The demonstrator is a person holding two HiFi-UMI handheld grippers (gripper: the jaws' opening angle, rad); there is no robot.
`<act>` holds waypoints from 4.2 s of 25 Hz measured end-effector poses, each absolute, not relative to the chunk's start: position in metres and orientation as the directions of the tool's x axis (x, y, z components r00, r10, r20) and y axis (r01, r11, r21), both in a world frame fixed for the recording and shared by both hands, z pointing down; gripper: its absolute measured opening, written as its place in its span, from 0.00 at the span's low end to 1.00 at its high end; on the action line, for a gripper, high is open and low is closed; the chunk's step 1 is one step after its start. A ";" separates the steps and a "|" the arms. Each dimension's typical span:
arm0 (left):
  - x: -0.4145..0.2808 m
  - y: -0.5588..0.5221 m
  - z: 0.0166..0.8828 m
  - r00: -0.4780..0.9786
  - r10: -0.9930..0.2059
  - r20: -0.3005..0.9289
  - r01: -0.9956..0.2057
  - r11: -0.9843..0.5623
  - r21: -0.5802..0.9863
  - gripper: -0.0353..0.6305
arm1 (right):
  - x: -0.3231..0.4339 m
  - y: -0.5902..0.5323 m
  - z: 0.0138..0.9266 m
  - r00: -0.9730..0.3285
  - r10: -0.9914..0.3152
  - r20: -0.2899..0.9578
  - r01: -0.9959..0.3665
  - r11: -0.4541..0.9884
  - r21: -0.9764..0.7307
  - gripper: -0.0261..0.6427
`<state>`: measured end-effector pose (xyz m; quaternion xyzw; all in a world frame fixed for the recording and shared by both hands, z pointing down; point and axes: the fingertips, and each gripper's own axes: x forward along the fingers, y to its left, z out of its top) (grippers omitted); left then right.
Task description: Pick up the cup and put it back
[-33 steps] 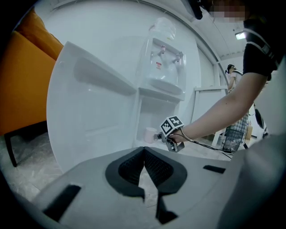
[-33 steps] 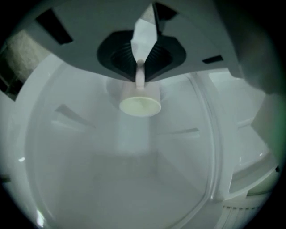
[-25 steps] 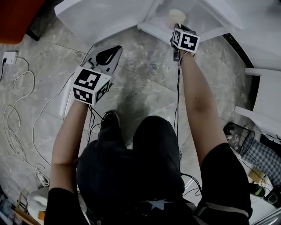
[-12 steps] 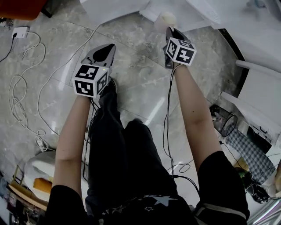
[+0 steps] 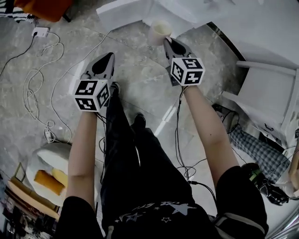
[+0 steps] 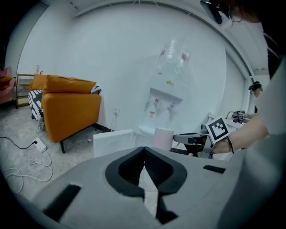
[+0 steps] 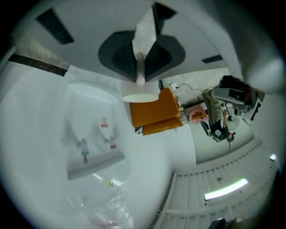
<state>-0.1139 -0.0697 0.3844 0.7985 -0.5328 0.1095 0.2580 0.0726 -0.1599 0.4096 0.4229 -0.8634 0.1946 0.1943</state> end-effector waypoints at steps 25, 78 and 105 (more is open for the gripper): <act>-0.110 0.183 0.172 0.293 -0.896 0.333 -0.936 -0.198 0.290 0.07 | 0.045 0.078 0.146 -0.760 -0.593 0.266 -0.635 0.765 -0.107 0.11; -0.088 0.221 0.171 0.266 -0.873 0.408 -0.953 -0.174 0.249 0.07 | 0.126 0.077 0.223 -0.583 -0.687 0.435 -0.801 0.575 -0.165 0.10; -0.091 -0.116 0.550 0.523 -0.727 0.446 -0.852 -0.456 0.256 0.07 | 0.141 -0.253 0.627 -0.315 -0.776 0.547 -0.943 0.323 -0.085 0.11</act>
